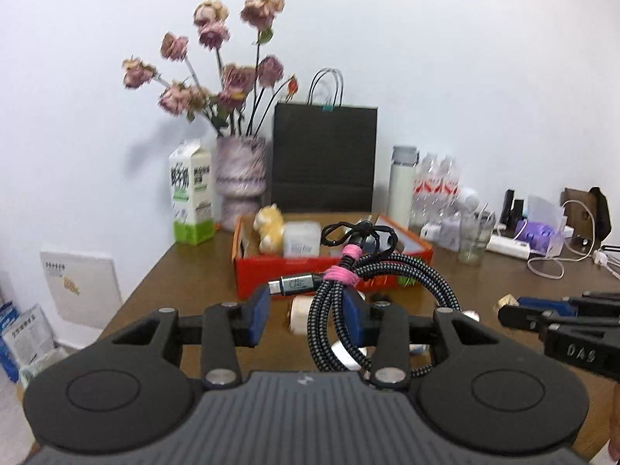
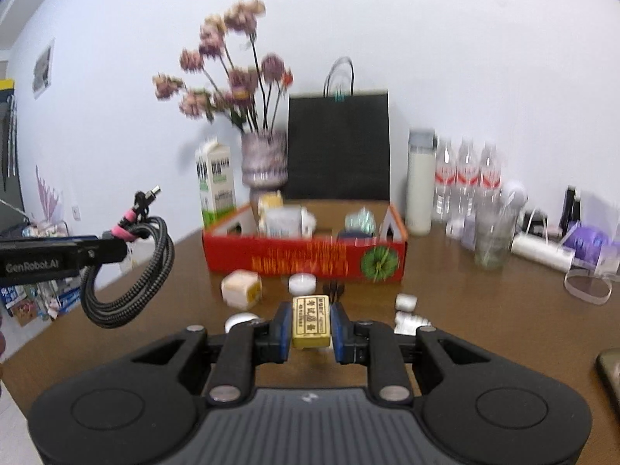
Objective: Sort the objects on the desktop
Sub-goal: 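Lift the cable and soap bar and carry both over the box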
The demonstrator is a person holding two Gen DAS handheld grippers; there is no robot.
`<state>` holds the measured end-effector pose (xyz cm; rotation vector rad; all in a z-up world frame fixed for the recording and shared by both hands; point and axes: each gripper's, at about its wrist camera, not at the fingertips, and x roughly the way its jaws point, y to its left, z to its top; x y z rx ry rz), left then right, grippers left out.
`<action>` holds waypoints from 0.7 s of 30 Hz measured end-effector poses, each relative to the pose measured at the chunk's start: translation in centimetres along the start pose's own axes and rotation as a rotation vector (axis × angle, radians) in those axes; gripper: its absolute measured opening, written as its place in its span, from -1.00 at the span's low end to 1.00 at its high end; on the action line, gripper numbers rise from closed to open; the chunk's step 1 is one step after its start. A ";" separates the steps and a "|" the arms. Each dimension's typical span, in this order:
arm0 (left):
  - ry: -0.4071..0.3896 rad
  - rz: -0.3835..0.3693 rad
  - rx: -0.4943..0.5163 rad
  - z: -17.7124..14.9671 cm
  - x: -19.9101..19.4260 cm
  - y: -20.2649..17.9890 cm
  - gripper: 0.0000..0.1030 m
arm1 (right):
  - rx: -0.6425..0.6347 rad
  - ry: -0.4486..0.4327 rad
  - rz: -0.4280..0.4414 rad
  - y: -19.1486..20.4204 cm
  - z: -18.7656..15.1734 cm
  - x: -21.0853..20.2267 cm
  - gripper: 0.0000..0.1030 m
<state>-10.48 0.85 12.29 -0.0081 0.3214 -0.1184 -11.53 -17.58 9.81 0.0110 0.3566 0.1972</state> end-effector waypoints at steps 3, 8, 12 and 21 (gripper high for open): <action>-0.017 -0.015 0.023 1.6 1.1 0.3 -0.21 | -0.012 -0.031 0.001 -0.6 1.9 0.4 -0.62; -0.004 -0.073 0.039 5.1 5.5 0.9 -0.21 | -0.043 -0.058 0.003 -1.6 5.4 3.1 -0.62; 0.026 -0.112 0.037 8.8 10.9 0.9 -0.21 | -0.042 -0.080 0.026 -2.8 9.5 7.1 -0.62; 0.223 -0.142 0.066 13.6 28.1 -1.1 -0.20 | 0.083 0.071 0.026 -7.9 15.9 22.2 -0.62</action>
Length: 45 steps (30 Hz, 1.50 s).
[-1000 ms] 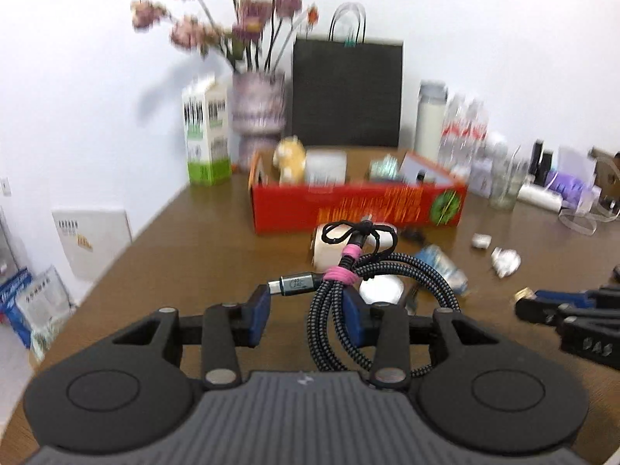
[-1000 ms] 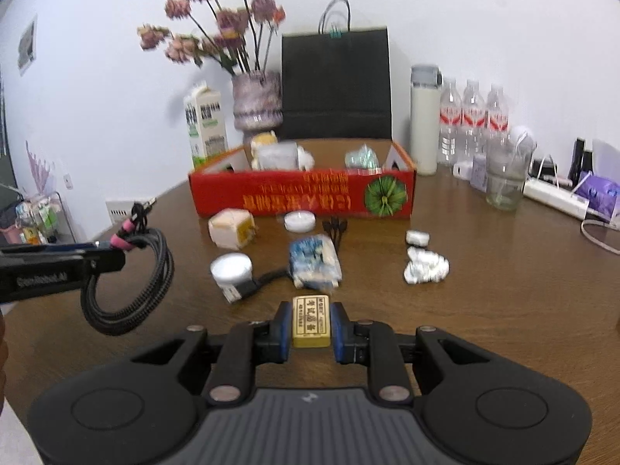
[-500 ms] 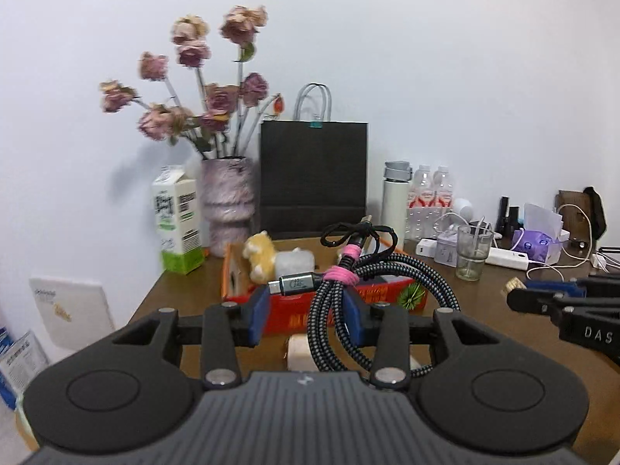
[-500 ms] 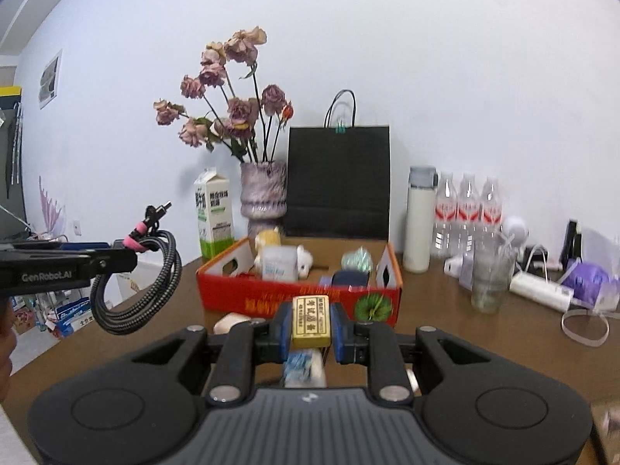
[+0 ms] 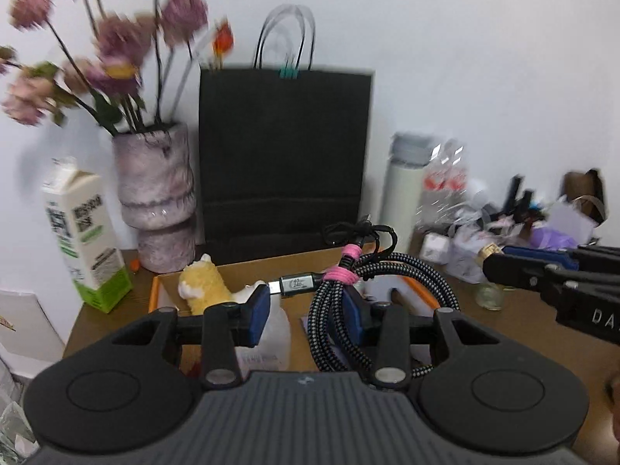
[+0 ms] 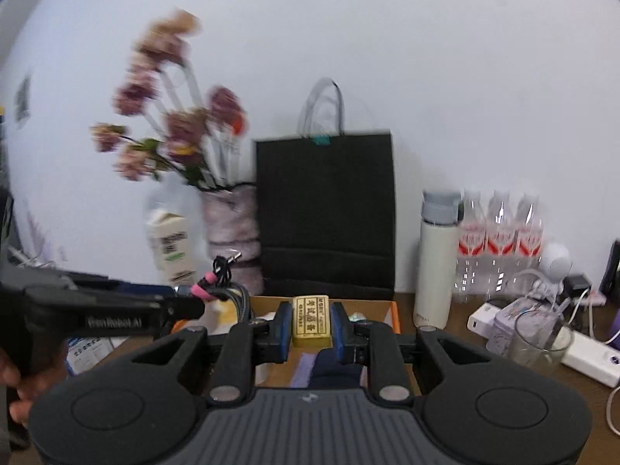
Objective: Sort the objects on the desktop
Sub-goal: 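Lift the cable and soap bar and carry both over the box, then lower the cable and soap bar into the box and open both tools, then withdraw both tools from the box toward the remaining items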
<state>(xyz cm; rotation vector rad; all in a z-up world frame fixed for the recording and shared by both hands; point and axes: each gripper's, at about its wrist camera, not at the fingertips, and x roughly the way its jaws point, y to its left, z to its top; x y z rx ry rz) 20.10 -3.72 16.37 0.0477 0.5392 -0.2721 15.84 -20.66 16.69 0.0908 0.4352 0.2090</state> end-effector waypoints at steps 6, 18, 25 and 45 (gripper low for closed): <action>0.144 0.069 0.073 1.0 10.1 -0.4 -0.20 | 0.074 0.164 -0.022 -2.4 0.7 10.4 -0.62; 0.198 0.042 -0.001 1.1 15.6 2.5 0.48 | 0.117 0.286 -0.136 -5.0 -1.4 19.3 0.04; 0.195 0.058 -0.018 2.9 12.3 2.4 0.72 | 0.080 0.242 -0.138 -3.8 0.3 15.9 0.15; 0.059 0.089 -0.155 -10.5 -9.2 1.4 1.00 | -0.026 0.119 -0.076 2.7 -8.0 -2.9 0.64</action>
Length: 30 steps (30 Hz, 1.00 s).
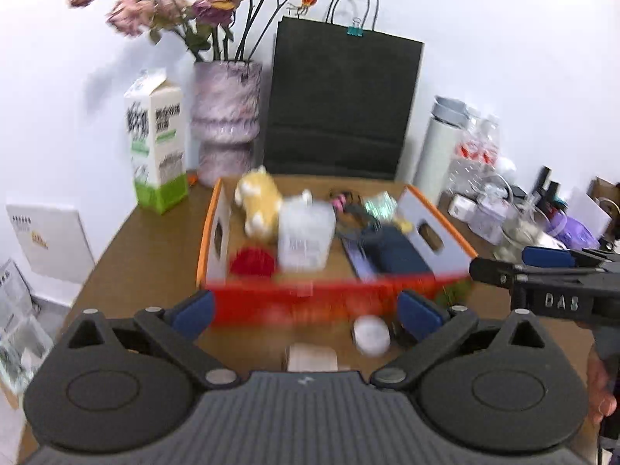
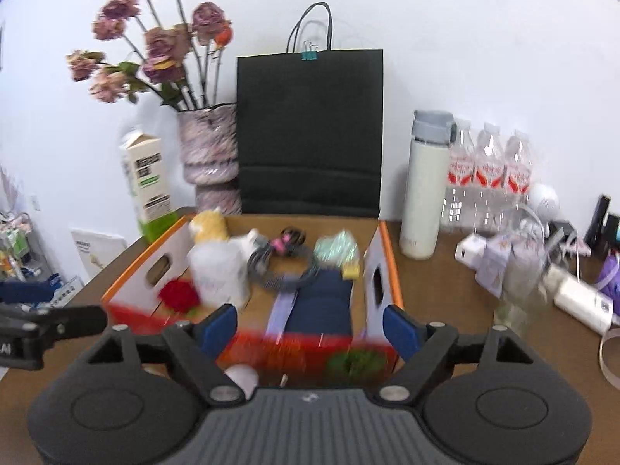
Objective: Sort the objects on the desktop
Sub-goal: 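Withdraw both tools from the box toward the remaining items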
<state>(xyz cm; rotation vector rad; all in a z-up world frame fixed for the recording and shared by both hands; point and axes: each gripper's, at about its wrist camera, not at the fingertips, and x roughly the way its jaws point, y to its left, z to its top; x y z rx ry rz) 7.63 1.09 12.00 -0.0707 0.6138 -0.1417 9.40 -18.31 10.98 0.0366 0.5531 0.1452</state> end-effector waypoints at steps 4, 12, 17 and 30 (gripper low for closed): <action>-0.015 0.021 0.030 -5.2 -2.6 -0.5 1.00 | 0.036 0.015 -0.003 0.1 -5.3 -2.6 0.68; -0.101 0.078 -0.019 -14.0 -7.8 -1.1 1.00 | 0.058 -0.018 -0.034 1.1 -14.1 -9.8 0.72; -0.082 0.064 -0.023 -17.9 -9.9 -1.5 1.00 | -0.008 -0.014 -0.075 1.9 -17.9 -12.9 0.72; -0.039 0.033 -0.010 -17.6 -8.3 -1.5 1.00 | -0.070 -0.035 -0.075 2.3 -17.5 -13.3 0.50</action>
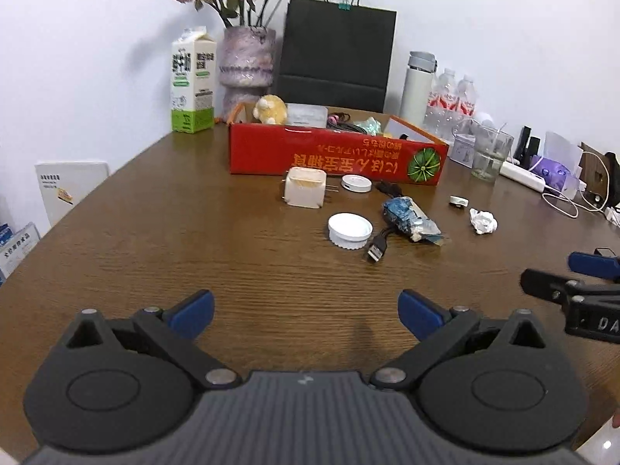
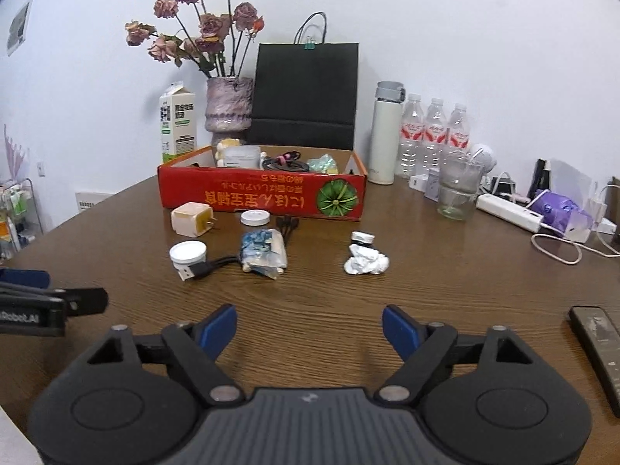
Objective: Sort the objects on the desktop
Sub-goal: 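Withdraw both tools from the box toward the remaining items, then grasp a white bottle cap with the left tool while the right tool grasps another cap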
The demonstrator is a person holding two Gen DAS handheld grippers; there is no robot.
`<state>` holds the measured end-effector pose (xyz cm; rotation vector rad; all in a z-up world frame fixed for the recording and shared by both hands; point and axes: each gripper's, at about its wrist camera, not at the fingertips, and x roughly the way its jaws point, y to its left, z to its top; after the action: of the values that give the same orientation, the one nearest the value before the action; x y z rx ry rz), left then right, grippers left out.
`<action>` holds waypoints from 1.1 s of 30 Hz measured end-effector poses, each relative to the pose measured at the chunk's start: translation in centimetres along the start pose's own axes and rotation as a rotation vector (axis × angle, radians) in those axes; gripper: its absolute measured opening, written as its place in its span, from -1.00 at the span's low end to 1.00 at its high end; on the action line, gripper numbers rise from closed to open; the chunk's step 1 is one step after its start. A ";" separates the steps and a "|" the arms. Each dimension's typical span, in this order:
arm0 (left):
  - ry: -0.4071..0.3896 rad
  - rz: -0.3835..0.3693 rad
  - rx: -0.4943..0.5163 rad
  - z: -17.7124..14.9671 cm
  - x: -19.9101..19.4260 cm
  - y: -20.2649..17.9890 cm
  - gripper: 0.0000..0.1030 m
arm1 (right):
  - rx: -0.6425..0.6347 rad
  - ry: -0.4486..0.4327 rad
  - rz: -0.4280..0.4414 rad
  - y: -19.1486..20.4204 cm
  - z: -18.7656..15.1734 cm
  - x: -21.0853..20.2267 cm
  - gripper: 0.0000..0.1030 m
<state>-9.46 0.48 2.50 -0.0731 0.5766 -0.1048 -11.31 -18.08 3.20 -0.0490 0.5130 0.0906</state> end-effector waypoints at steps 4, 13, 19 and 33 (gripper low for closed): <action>0.014 -0.045 0.007 1.6 1.6 -0.3 1.00 | 0.018 0.018 0.040 -0.2 0.4 1.4 0.39; 0.085 -0.118 -0.005 5.3 7.3 -0.6 0.84 | 0.013 0.034 0.103 -0.2 3.0 5.7 0.33; 0.143 -0.146 -0.035 6.7 10.8 0.1 0.47 | -0.003 0.014 0.128 0.6 5.2 8.8 0.21; 0.143 -0.252 -0.075 6.4 12.4 0.5 0.14 | 0.005 0.127 0.153 1.3 5.7 14.3 0.16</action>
<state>4.40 -0.21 1.08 -0.2125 0.7126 -0.3357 3.69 -15.33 1.09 -0.0109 0.6434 0.2370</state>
